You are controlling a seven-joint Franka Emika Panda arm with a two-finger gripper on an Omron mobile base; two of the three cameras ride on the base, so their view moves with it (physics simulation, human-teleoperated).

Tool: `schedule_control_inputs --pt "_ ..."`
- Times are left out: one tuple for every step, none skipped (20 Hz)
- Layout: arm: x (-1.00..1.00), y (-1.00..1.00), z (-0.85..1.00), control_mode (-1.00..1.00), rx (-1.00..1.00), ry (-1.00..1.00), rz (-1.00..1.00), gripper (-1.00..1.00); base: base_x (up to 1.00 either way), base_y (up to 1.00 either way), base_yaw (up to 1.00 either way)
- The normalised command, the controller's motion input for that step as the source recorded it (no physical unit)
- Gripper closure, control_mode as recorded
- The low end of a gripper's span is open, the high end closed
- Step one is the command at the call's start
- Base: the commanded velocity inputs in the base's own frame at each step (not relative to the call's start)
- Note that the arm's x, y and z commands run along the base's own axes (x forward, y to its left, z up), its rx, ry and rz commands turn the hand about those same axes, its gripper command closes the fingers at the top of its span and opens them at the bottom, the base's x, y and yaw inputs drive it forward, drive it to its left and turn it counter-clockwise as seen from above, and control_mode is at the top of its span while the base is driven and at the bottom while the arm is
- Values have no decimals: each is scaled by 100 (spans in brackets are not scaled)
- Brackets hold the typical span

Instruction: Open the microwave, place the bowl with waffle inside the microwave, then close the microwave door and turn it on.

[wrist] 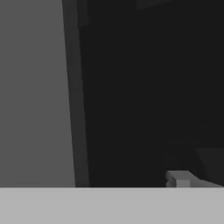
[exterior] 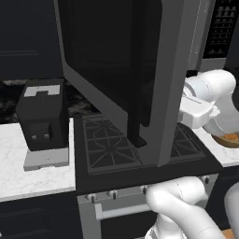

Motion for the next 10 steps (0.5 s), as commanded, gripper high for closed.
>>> schedule_control_inputs --pt "-9 -24 6 -100 1 -11 0 -100 0 0 0" --pt "-9 -27 4 -100 1 -12 0 -100 0 0 0" --pt "-8 -23 10 -100 1 -12 0 -100 0 0 0" --pt "-5 -16 9 -100 0 -12 0 -100 0 0 0" --pt "-19 -33 11 -100 2 -13 0 -100 0 0 0" --pt "-14 -39 13 -100 3 -13 0 -100 0 0 0" --pt "-6 -31 13 -100 1 -12 0 -100 0 0 0" --pt "0 -24 17 -100 2 -9 0 -100 0 0 0" --pt "0 -15 17 -100 1 -5 0 -100 0 0 0" --pt "0 0 15 -100 0 -4 0 -100 0 0 0"
